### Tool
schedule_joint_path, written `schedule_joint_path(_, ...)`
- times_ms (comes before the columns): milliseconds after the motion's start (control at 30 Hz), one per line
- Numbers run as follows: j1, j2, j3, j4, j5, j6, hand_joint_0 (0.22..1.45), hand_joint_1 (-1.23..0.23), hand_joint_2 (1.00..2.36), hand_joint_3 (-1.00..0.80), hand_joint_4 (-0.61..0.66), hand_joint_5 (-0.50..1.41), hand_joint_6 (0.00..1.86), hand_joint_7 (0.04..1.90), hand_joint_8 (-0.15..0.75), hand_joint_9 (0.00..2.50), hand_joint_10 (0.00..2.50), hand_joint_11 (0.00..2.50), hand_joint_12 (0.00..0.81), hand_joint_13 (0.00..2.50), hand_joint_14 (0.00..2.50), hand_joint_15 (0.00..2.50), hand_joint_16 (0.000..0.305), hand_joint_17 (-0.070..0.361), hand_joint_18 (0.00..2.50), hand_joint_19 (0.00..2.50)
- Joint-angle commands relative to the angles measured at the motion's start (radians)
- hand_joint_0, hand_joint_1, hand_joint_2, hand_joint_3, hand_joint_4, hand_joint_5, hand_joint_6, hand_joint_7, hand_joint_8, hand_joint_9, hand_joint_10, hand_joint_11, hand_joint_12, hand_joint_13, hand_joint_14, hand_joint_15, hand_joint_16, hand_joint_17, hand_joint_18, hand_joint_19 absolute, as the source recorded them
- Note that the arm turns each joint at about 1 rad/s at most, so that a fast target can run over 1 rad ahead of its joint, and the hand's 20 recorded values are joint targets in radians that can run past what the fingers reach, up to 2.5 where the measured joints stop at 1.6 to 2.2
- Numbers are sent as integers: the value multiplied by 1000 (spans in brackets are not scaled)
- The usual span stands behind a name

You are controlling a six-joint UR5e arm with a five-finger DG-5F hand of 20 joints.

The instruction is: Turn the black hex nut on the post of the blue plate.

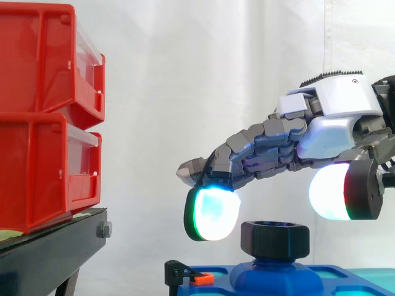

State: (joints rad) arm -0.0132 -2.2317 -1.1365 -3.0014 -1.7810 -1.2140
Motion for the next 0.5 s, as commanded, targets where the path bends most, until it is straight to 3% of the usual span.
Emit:
schedule_joint_path(0, -1, 0, 0, -1, 0, 2, 298, -575, 1000, -500, 321, -271, 503, 912, 292, 0, 0, 0, 453, 0, 0, 0, 70, 159, 0, 207)
schedule_joint_path(367, 1, 1, 0, 12, 0, 2, 301, -349, 1000, -500, 410, -226, 503, 1059, 320, 0, 0, 0, 463, 0, 0, 0, 71, 159, 0, 210)
schedule_joint_path(467, -5, 0, 0, 12, 0, 2, 309, -260, 1000, -500, 414, -222, 503, 1066, 321, 0, 0, 0, 462, 0, 0, 0, 70, 157, 0, 211)
